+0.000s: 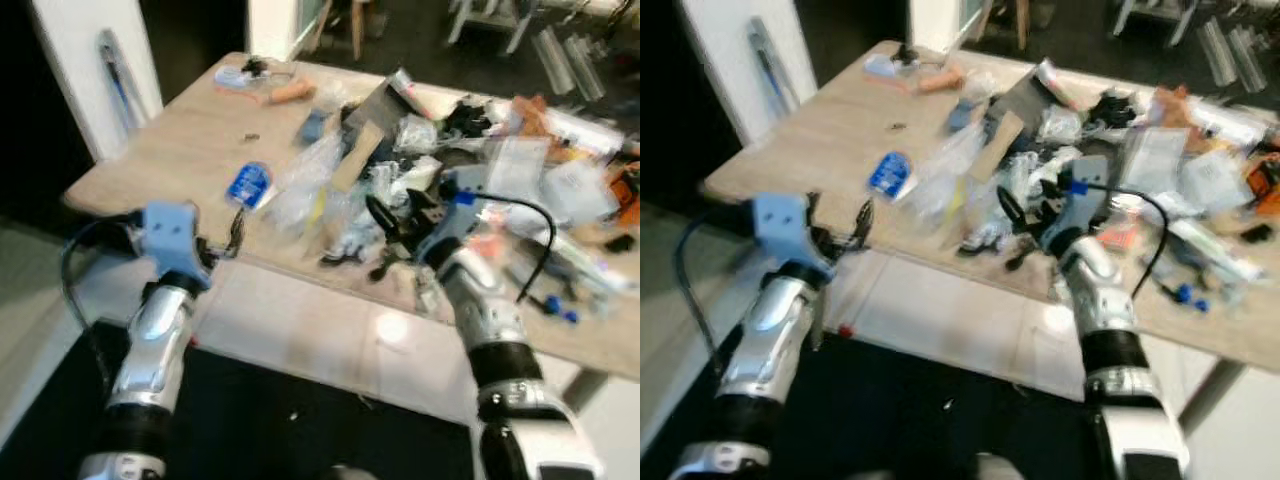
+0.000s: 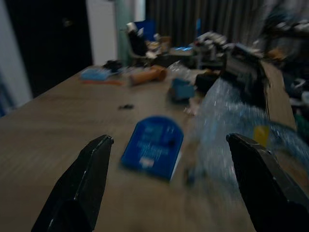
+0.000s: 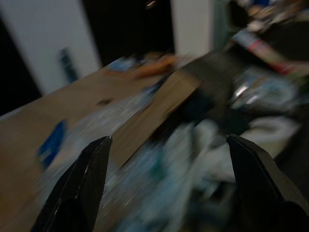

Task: Picking trash to rubbish bin

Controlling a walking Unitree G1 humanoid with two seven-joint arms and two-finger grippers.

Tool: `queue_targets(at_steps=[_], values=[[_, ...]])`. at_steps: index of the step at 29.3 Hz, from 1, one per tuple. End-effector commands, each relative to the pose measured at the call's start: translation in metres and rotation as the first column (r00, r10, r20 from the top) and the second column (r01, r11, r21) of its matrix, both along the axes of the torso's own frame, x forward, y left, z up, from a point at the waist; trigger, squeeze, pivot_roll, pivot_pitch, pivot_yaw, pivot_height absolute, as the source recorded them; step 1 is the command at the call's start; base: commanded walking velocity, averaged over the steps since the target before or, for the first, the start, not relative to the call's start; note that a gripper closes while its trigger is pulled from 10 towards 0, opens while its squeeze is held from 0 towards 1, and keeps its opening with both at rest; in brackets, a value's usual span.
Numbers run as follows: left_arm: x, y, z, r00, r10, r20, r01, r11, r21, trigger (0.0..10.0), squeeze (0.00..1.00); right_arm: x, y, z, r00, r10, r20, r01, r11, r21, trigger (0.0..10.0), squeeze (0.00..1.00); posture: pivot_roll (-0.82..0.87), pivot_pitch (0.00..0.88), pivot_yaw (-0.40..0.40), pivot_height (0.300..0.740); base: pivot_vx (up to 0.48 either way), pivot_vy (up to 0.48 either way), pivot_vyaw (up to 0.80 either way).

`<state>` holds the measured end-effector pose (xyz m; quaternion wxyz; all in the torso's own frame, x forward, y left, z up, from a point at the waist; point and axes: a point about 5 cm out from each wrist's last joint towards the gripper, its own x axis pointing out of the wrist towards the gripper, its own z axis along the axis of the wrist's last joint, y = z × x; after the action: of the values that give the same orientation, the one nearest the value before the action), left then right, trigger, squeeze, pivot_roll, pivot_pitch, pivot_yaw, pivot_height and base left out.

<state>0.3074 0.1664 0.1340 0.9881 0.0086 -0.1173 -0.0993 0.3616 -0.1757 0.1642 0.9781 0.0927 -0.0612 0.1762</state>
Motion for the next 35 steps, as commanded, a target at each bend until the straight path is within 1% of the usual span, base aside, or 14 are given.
queue_targets(at_steps=[1,8,13,15,21,22,25,26,28,29,30,32,33,35], values=[[-0.002,0.002,-0.005,1.000,-0.002,-0.014,0.001,1.000,-0.006,10.0,0.00,0.000,0.002,-0.007,1.000,-0.002,-0.027,0.003,1.000,0.021,10.0,0.00,-0.04,0.000,-0.035,0.740,0.469,0.000,-0.77],[-0.003,0.000,-0.004,1.000,-0.018,-0.009,0.018,1.000,-0.009,10.0,0.00,-0.001,0.003,-0.003,1.000,-0.003,-0.005,0.003,1.000,0.024,10.0,0.00,-0.04,0.000,-0.035,0.740,0.469,0.000,-0.77],[-0.004,-0.002,-0.002,0.999,-0.034,0.004,0.034,0.999,-0.016,10.0,0.00,0.001,-0.006,-0.001,0.998,-0.055,-0.008,0.056,0.997,0.046,10.0,0.00,-0.04,0.000,-0.035,0.740,0.469,0.000,-0.38],[-0.005,-0.004,0.003,0.998,-0.060,0.028,0.061,0.997,-0.054,10.0,0.00,0.002,-0.018,0.004,0.994,-0.112,0.003,0.112,0.992,0.057,10.0,0.00,-0.04,0.000,-0.035,0.740,0.382,0.000,0.00],[-0.007,-0.006,0.006,0.994,-0.088,0.062,0.091,0.995,-0.043,10.0,0.00,0.005,-0.042,0.011,0.974,-0.224,-0.025,0.226,0.973,0.056,10.0,0.00,-0.04,0.000,-0.038,0.740,0.053,0.000,0.00],[-0.007,-0.006,0.006,0.994,-0.088,0.062,0.091,0.995,-0.043,10.0,0.00,0.005,-0.042,0.011,0.974,-0.224,-0.025,0.226,0.973,0.056,10.0,0.00,-0.04,0.000,-0.038,0.740,0.000,0.000,0.00],[-0.009,-0.007,0.008,0.992,-0.102,0.076,0.105,0.994,-0.040,10.0,0.00,0.006,-0.047,0.009,0.968,-0.243,-0.066,0.247,0.968,0.050,10.0,0.00,-0.04,0.000,-0.038,0.740,0.000,0.000,0.00],[-0.010,-0.007,0.010,0.988,-0.121,0.093,0.124,0.992,-0.027,10.0,0.00,0.007,-0.050,0.005,0.962,-0.238,-0.135,0.247,0.967,0.057,10.0,0.00,-0.04,0.000,-0.041,0.740,0.000,0.000,0.00],[-0.010,-0.007,0.010,0.988,-0.121,0.093,0.124,0.992,-0.027,10.0,0.00,0.007,-0.050,0.005,0.962,-0.238,-0.135,0.247,0.967,0.057,10.0,0.00,-0.04,0.000,-0.041,0.740,0.000,0.000,0.00],[-0.013,-0.007,0.013,0.982,-0.147,0.120,0.150,0.989,-0.017,10.0,0.00,0.006,-0.057,0.002,0.946,-0.234,-0.222,0.257,0.963,0.082,10.0,0.00,-0.04,0.000,-0.041,0.740,0.000,0.000,0.00],[-0.013,-0.007,0.013,0.982,-0.147,0.120,0.150,0.989,-0.017,10.0,0.00,0.006,-0.057,0.002,0.946,-0.234,-0.222,0.257,0.963,0.082,10.0,0.00,-0.04,0.000,-0.041,0.740,0.000,0.000,0.00],[-0.017,-0.008,0.017,0.968,-0.192,0.159,0.191,0.981,0.021,10.0,0.00,0.003,-0.074,0.005,0.909,-0.252,-0.332,0.301,0.948,0.106,10.0,0.00,-0.05,0.000,-0.039,0.740,0.000,0.000,0.00],[-0.019,-0.009,0.019,0.963,-0.209,0.171,0.208,0.978,0.025,10.0,0.00,0.003,-0.084,0.010,0.894,-0.277,-0.353,0.332,0.938,0.105,10.0,0.00,-0.05,0.000,-0.039,0.740,0.000,0.000,0.00],[-0.019,-0.010,0.019,0.960,-0.218,0.177,0.217,0.976,0.027,10.0,0.00,0.003,-0.089,0.014,0.885,-0.294,-0.360,0.351,0.931,0.101,10.0,0.00,-0.05,0.000,-0.039,0.740,0.000,0.000,0.00]])
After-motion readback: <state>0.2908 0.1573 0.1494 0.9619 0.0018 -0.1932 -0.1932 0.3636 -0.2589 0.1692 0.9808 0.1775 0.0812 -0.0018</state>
